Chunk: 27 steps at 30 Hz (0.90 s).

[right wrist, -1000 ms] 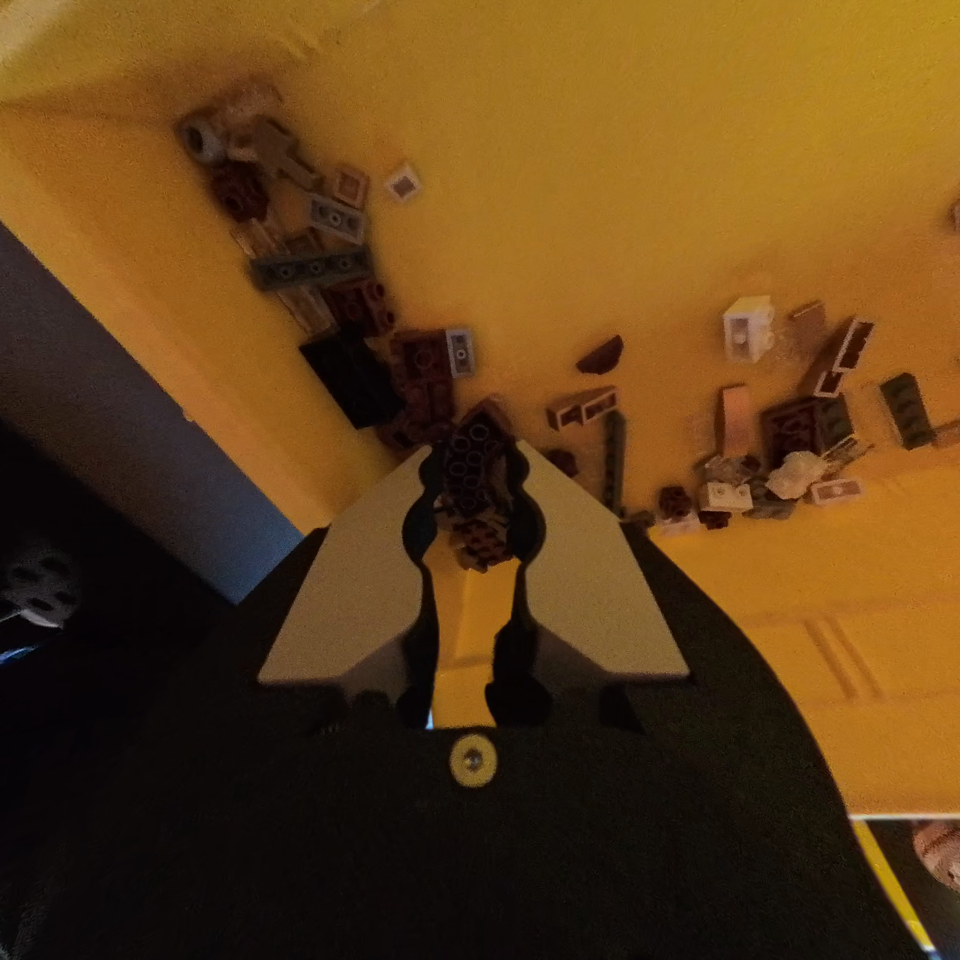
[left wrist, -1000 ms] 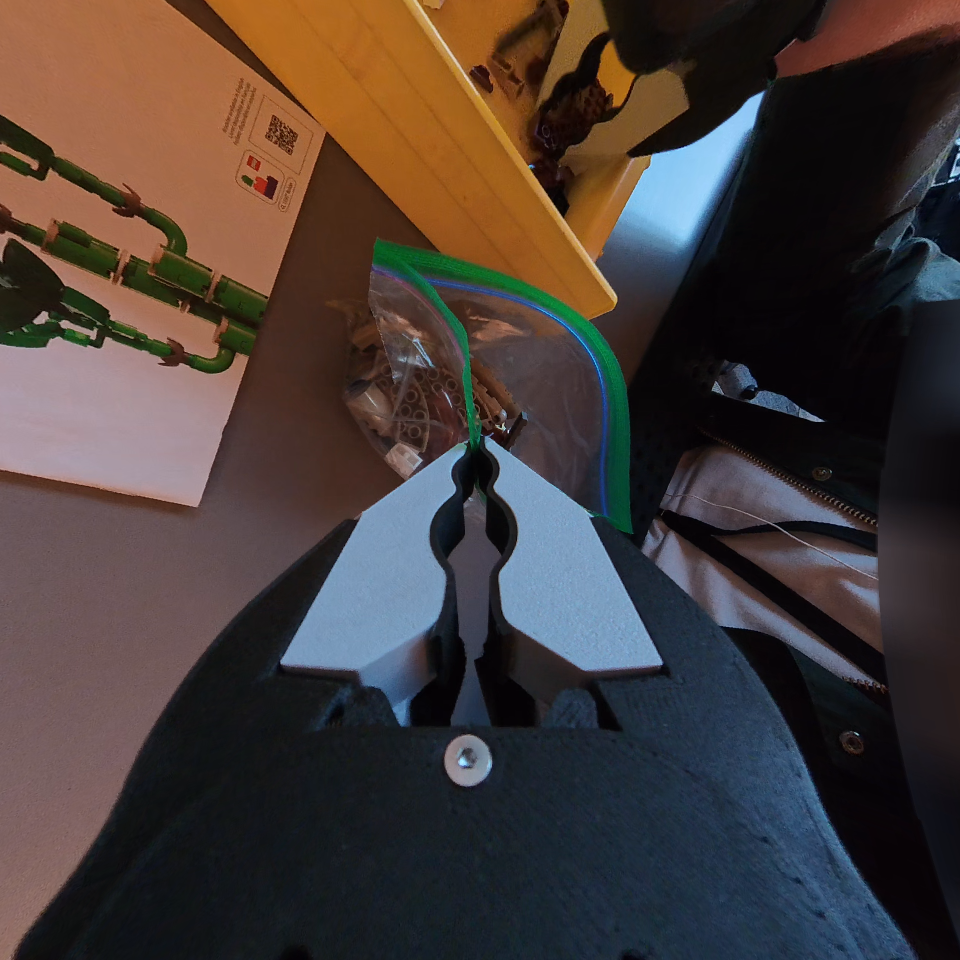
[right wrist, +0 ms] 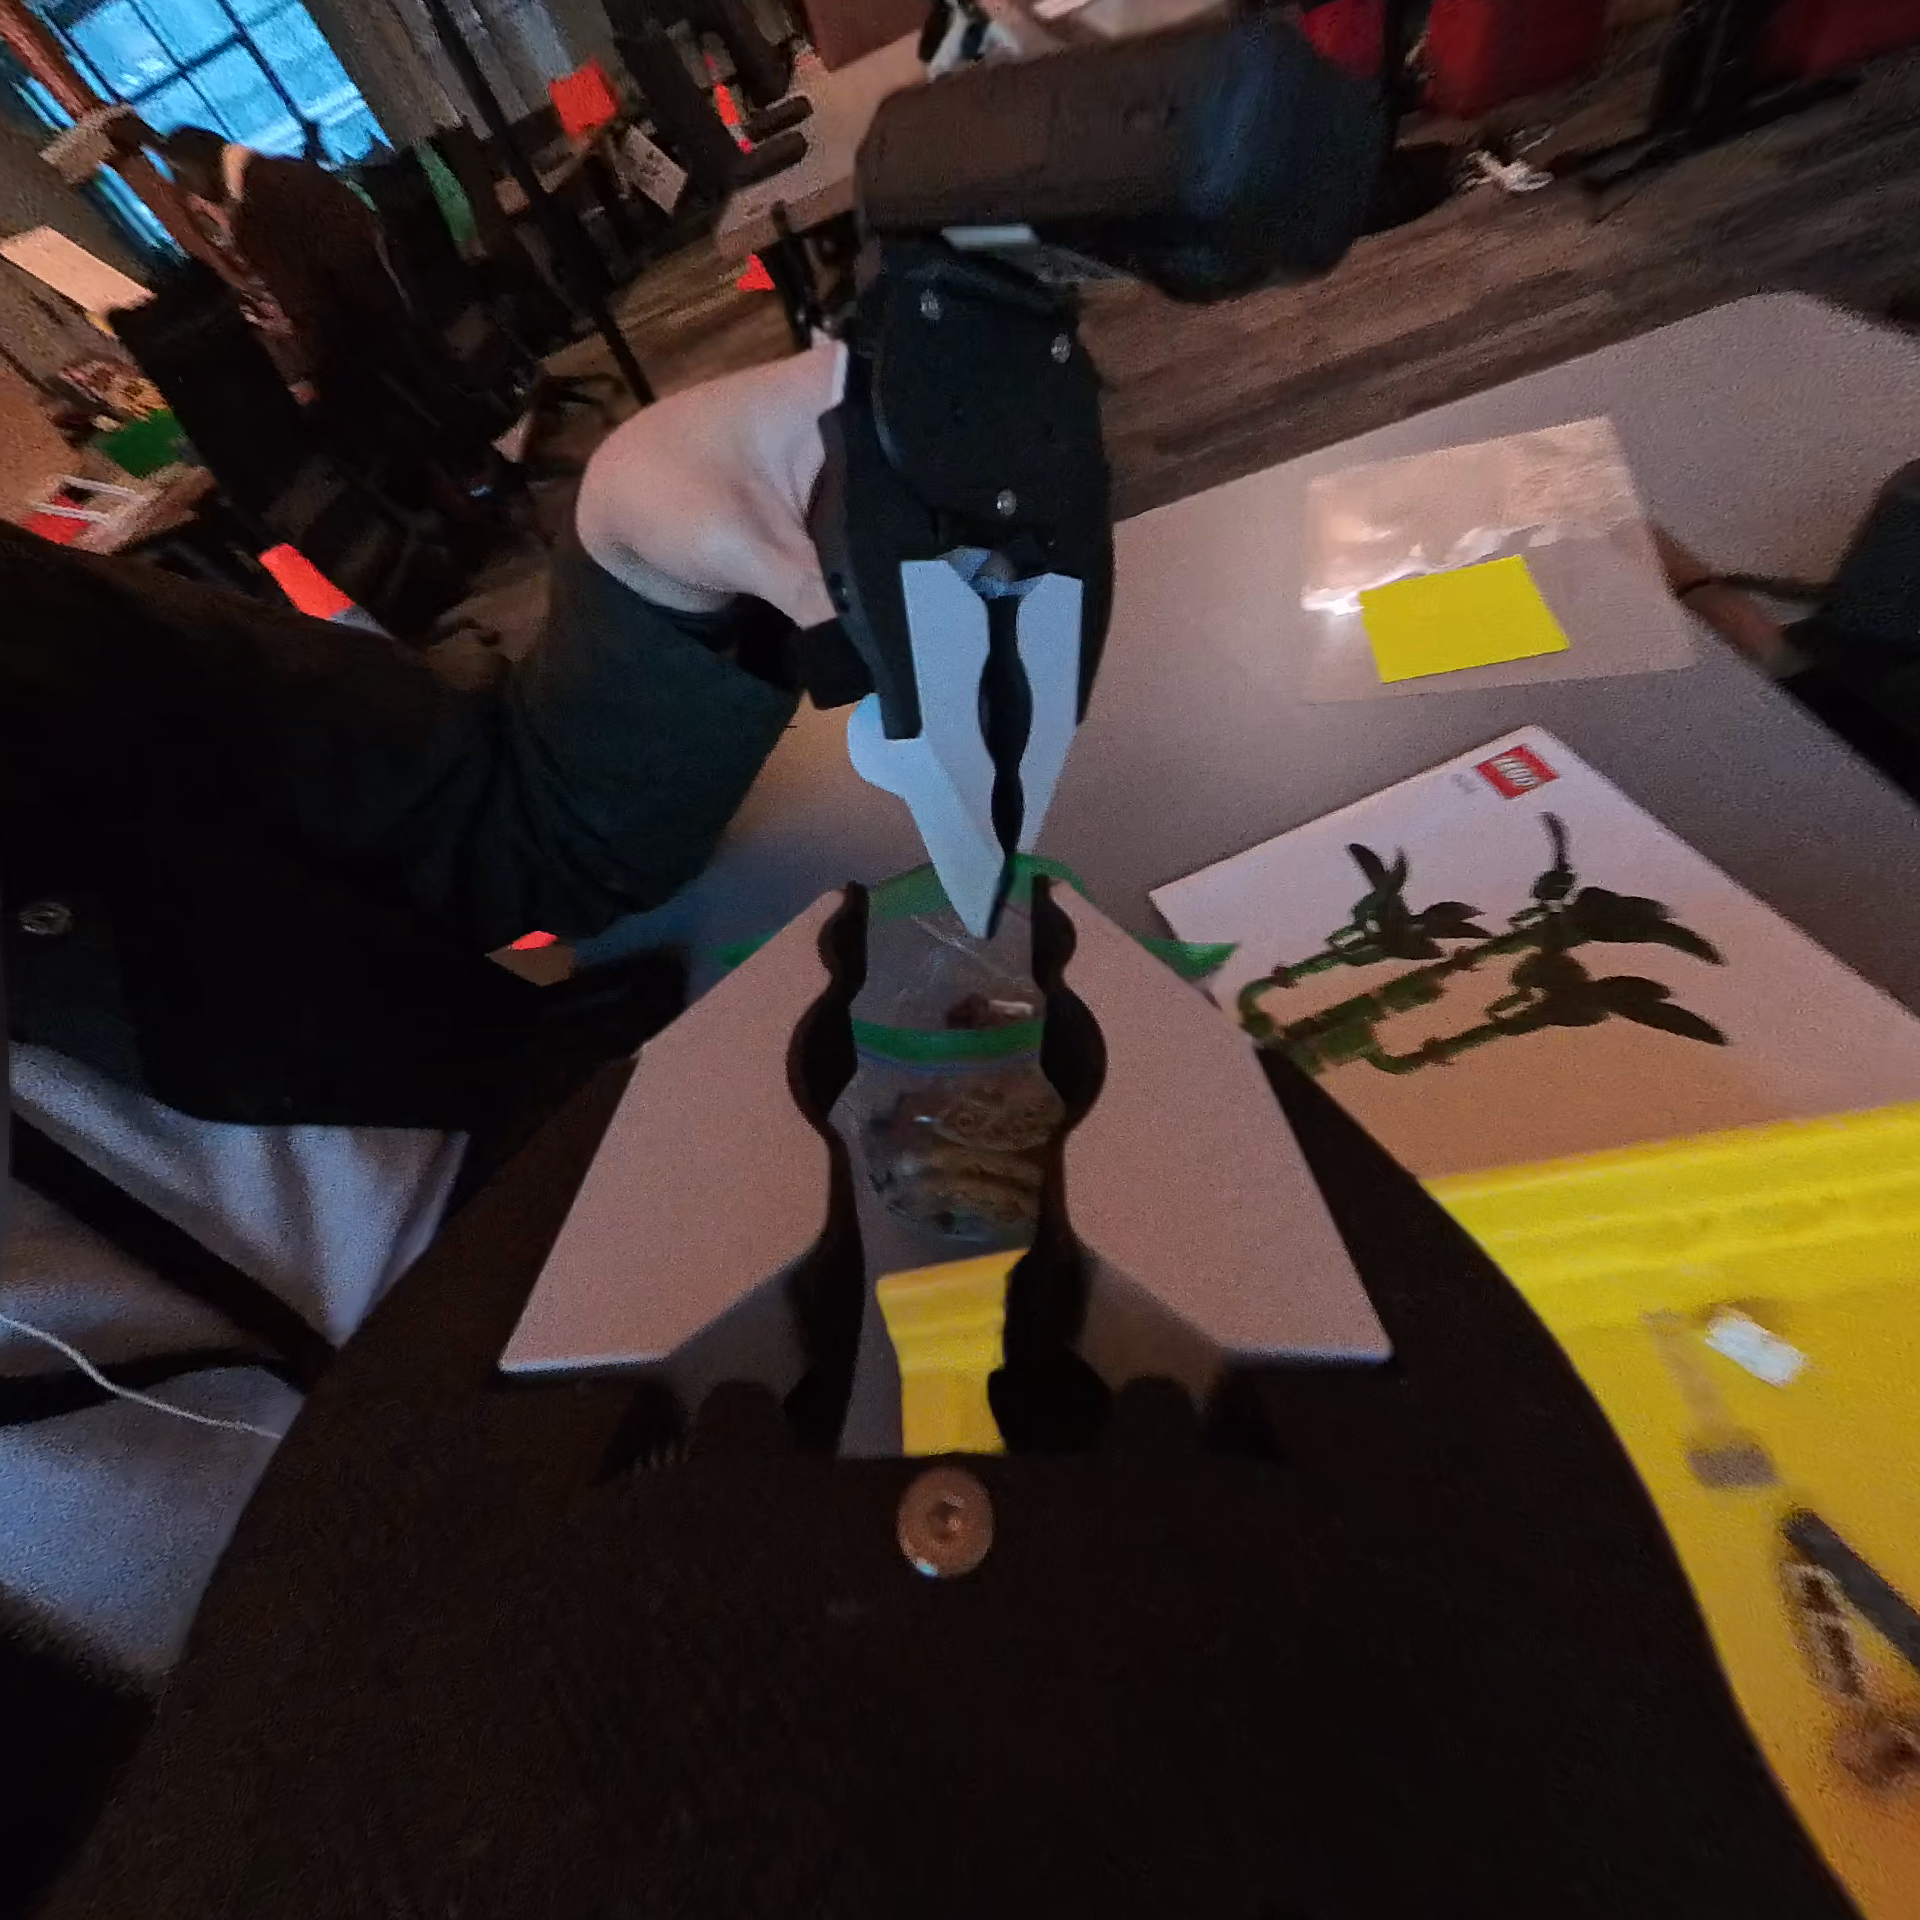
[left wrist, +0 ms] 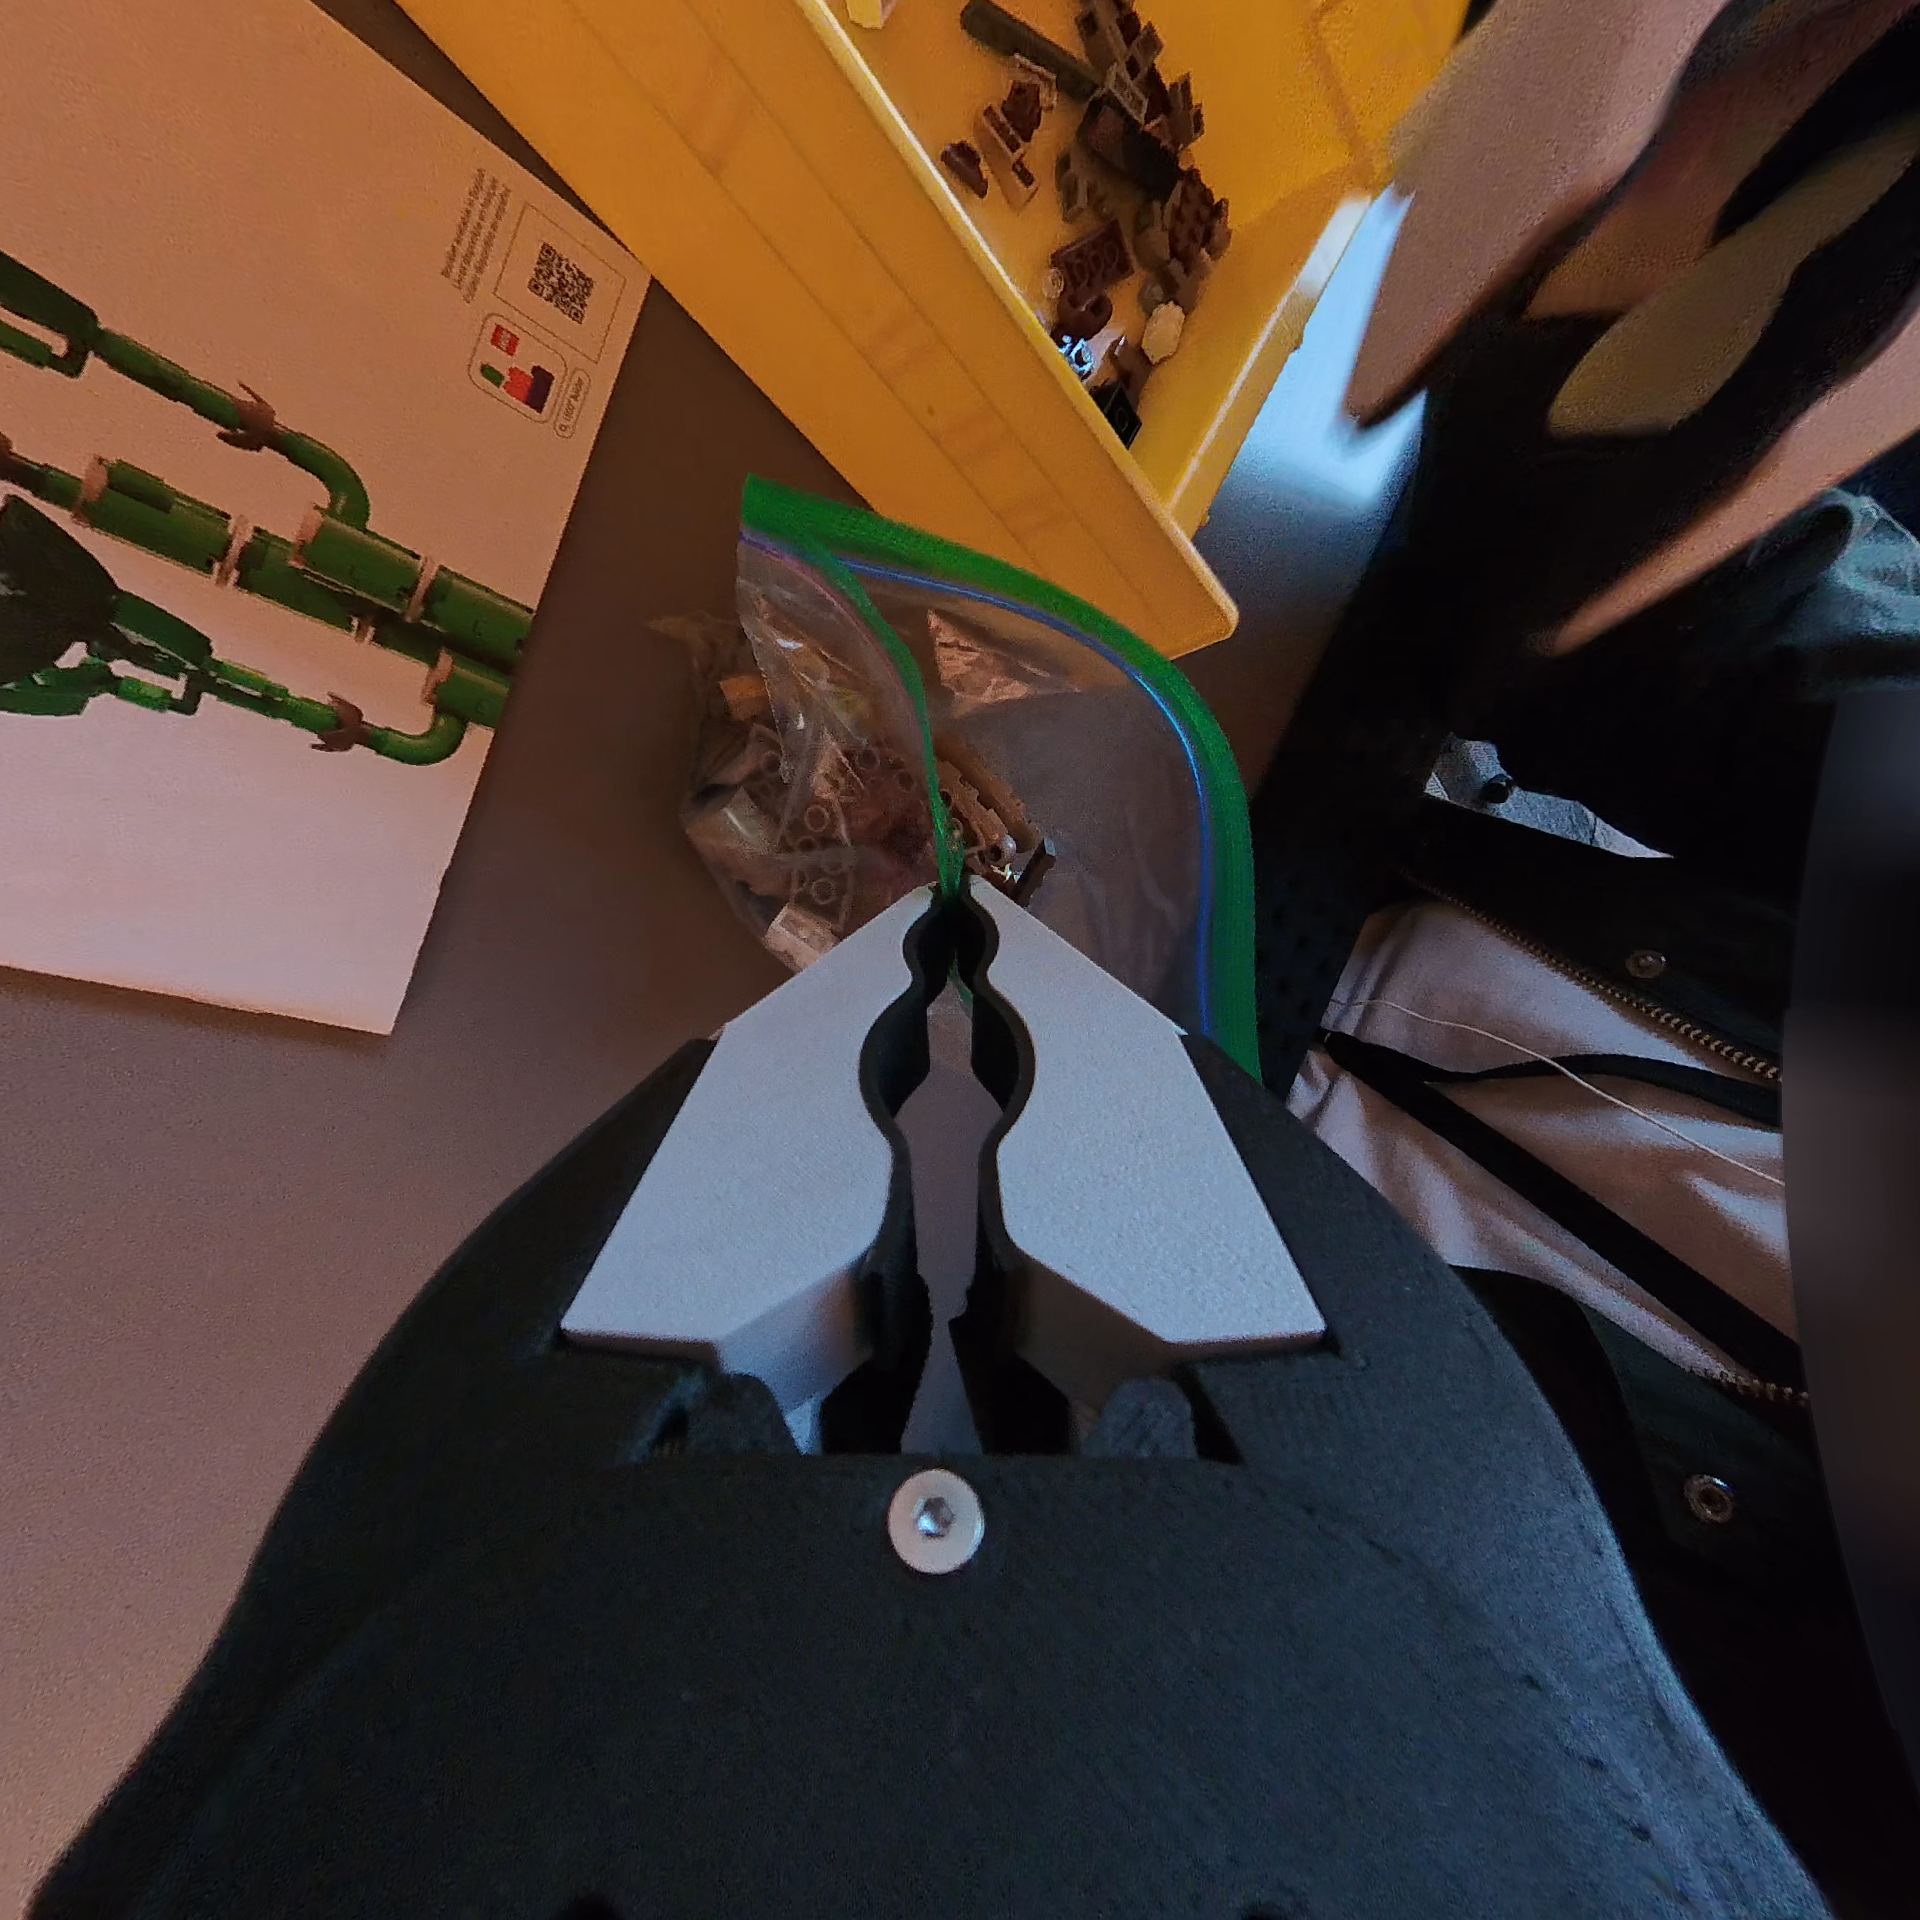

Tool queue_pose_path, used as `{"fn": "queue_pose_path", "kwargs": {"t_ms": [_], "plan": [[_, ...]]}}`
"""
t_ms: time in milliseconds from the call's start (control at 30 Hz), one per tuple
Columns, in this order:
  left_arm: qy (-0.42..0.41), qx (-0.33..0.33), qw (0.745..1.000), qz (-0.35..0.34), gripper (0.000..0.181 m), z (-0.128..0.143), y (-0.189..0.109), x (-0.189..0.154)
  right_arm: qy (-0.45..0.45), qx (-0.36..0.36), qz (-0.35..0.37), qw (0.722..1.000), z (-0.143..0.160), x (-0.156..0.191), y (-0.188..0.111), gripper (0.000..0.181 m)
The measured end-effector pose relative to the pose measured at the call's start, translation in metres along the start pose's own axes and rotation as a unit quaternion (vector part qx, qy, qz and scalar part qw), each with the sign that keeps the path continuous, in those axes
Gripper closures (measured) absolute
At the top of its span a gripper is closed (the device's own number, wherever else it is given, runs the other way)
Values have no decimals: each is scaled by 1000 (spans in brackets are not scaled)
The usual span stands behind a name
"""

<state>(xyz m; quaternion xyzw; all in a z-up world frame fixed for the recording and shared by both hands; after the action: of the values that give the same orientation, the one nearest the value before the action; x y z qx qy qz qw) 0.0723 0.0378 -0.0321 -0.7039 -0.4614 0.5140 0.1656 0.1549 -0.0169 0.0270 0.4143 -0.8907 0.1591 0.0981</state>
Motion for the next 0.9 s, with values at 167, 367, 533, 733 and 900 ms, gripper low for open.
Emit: {"fn": "queue_pose_path", "kwargs": {"t_ms": [167,367,533,733,900], "plan": [[4,-5,1000,-1,181,-1,-2,-1,-87,162,244,952,28,-57,-79,151],[2,0,1000,-1,181,0,0,-1,-68,372,296,877,106,-100,-105,144],[1,2,1000,0,181,0,0,0,-65,424,316,846,126,-115,-101,143],[3,3,1000,0,181,1,0,-1,-77,453,324,827,137,-124,-94,151],[4,4,1000,0,181,1,1,-2,40,416,349,839,139,-126,-101,149]]}}
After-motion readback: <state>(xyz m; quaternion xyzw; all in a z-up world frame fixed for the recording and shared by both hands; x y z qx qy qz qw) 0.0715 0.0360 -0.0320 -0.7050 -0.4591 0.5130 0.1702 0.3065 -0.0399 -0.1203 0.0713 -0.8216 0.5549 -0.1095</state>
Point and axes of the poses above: each gripper's, where its closed fingertips meet, y out along the fingers, z out of its underside, x = y × z across the jaws, the point moved 4 cm from there along -y, back along the fingers, and after that the axes turned 8 degrees about -x, right-handed, at the moved point
